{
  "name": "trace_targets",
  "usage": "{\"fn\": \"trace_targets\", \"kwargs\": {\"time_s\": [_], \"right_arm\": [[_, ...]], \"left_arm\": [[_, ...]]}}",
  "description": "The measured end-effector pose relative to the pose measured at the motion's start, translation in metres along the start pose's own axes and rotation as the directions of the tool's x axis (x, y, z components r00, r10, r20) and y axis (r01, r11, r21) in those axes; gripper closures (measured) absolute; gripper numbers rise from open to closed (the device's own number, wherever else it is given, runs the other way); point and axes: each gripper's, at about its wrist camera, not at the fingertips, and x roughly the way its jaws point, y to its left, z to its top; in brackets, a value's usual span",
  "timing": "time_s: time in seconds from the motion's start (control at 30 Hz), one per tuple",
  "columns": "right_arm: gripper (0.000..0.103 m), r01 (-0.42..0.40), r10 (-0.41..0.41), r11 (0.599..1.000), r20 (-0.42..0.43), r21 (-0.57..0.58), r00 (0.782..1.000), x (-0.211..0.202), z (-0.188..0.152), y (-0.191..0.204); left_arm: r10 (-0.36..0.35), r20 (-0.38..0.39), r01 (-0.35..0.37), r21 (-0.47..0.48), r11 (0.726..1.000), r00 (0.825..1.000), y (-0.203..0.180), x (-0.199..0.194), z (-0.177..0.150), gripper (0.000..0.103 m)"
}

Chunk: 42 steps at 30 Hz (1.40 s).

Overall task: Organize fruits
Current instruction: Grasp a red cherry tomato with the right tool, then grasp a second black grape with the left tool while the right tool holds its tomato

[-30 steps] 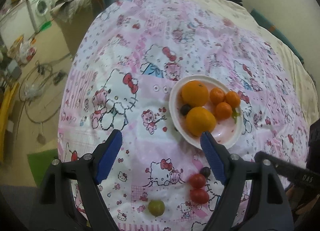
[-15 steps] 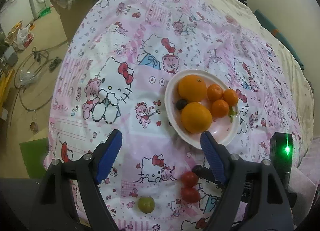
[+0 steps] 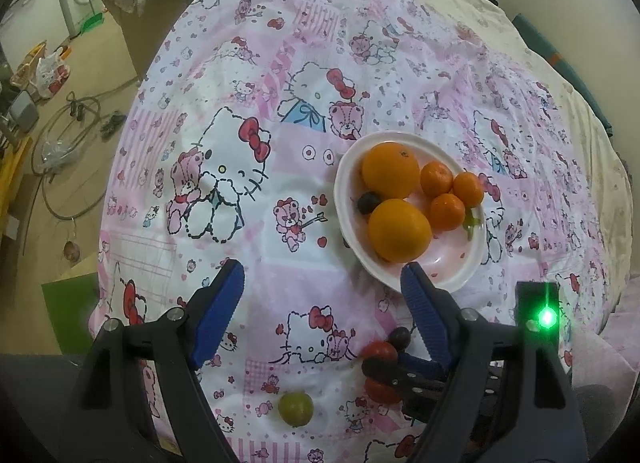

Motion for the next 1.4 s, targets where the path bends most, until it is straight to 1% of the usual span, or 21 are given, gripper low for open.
{"fn": "trace_targets", "kwargs": {"time_s": [0.1, 0.17, 0.2, 0.27, 0.3, 0.37, 0.43, 0.57, 0.6, 0.67, 0.7, 0.77, 0.83, 0.9, 0.93, 0.97, 1.03, 1.2, 1.27, 1.3, 1.4], "right_arm": [[0.072, -0.008, 0.008, 1.000, 0.016, -0.011, 1.000, -0.006, -0.001, 0.001], [0.072, -0.031, 0.031, 0.999, 0.043, -0.012, 0.999, -0.016, -0.002, 0.000], [0.072, -0.053, 0.054, 0.999, 0.070, -0.008, 0.996, -0.027, -0.002, -0.001], [0.072, -0.073, 0.073, 0.997, 0.121, -0.004, 0.990, -0.044, -0.003, -0.005], [0.072, -0.078, 0.077, 0.997, 0.161, 0.001, 0.984, -0.057, -0.004, -0.009], [0.072, -0.081, 0.074, 0.997, 0.233, 0.021, 0.970, -0.082, -0.005, -0.020], [0.072, -0.080, 0.065, 0.996, 0.286, 0.038, 0.956, -0.100, -0.007, -0.030], [0.072, -0.094, 0.062, 0.992, 0.335, 0.080, 0.940, -0.118, -0.011, -0.049], [0.072, -0.093, 0.059, 0.992, 0.338, 0.085, 0.939, -0.118, -0.012, -0.051], [0.072, -0.086, 0.049, 0.992, 0.340, 0.095, 0.939, -0.121, -0.012, -0.053], [0.072, -0.087, 0.048, 0.991, 0.341, 0.101, 0.939, -0.121, -0.013, -0.056], [0.072, -0.090, 0.048, 0.990, 0.343, 0.108, 0.938, -0.123, -0.015, -0.061], [0.072, -0.091, 0.045, 0.989, 0.350, 0.114, 0.936, -0.129, -0.018, -0.068], [0.072, -0.092, 0.044, 0.989, 0.356, 0.119, 0.934, -0.133, -0.020, -0.071], [0.072, -0.092, 0.043, 0.988, 0.358, 0.121, 0.933, -0.133, -0.020, -0.071], [0.072, -0.092, 0.043, 0.988, 0.361, 0.122, 0.932, -0.134, -0.020, -0.073], [0.072, -0.095, 0.044, 0.988, 0.365, 0.123, 0.930, -0.137, -0.021, -0.075], [0.072, -0.094, 0.048, 0.990, 0.367, 0.108, 0.929, -0.140, -0.022, -0.072], [0.072, -0.094, 0.051, 0.991, 0.363, 0.100, 0.930, -0.139, -0.020, -0.069], [0.072, -0.092, 0.051, 0.991, 0.362, 0.096, 0.931, -0.138, -0.020, -0.068], [0.072, -0.083, 0.047, 0.993, 0.360, 0.085, 0.932, -0.136, -0.019, -0.064]], "left_arm": [[-0.001, -0.006, 0.001, -0.002, 1.000, 1.000, 0.001, 0.001, 0.000, 0.025], [0.001, -0.007, -0.001, 0.002, 1.000, 1.000, 0.001, 0.002, 0.000, 0.025], [0.003, -0.009, -0.003, 0.005, 1.000, 1.000, 0.001, 0.003, 0.000, 0.025], [0.005, -0.018, -0.005, 0.011, 1.000, 1.000, 0.001, 0.005, -0.002, 0.025], [0.001, -0.025, -0.001, 0.013, 1.000, 1.000, 0.000, 0.006, -0.003, 0.025], [-0.011, -0.052, 0.012, 0.018, 1.000, 0.999, -0.002, 0.012, -0.006, 0.025], [-0.016, -0.086, 0.019, 0.034, 0.999, 0.996, -0.008, 0.020, -0.011, 0.025], [-0.045, -0.171, 0.059, 0.081, 0.995, 0.984, -0.030, 0.041, -0.023, 0.026], [-0.050, -0.185, 0.067, 0.087, 0.994, 0.982, -0.034, 0.044, -0.025, 0.028], [-0.061, -0.222, 0.086, 0.104, 0.991, 0.973, -0.045, 0.053, -0.029, 0.036], [-0.066, -0.251, 0.096, 0.111, 0.989, 0.966, -0.052, 0.061, -0.032, 0.041], [-0.067, -0.287, 0.104, 0.118, 0.988, 0.956, -0.061, 0.071, -0.034, 0.045], [-0.051, -0.320, 0.099, 0.137, 0.986, 0.946, -0.071, 0.083, -0.038, 0.059], [-0.013, -0.353, 0.080, 0.177, 0.981, 0.935, -0.079, 0.093, -0.042, 0.062], [-0.002, -0.361, 0.074, 0.185, 0.980, 0.933, -0.081, 0.096, -0.044, 0.067], [0.010, -0.368, 0.066, 0.192, 0.979, 0.930, -0.082, 0.098, -0.046, 0.069], [0.018, -0.370, 0.065, 0.211, 0.975, 0.929, -0.086, 0.100, -0.048, 0.072], [0.056, -0.372, 0.055, 0.280, 0.958, 0.927, -0.097, 0.102, -0.057, 0.074], [0.051, -0.377, 0.067, 0.293, 0.954, 0.925, -0.100, 0.103, -0.059, 0.083], [0.050, -0.381, 0.072, 0.299, 0.951, 0.923, -0.101, 0.103, -0.060, 0.084], [0.046, -0.371, 0.074, 0.303, 0.950, 0.928, -0.103, 0.100, -0.061, 0.085]]}}
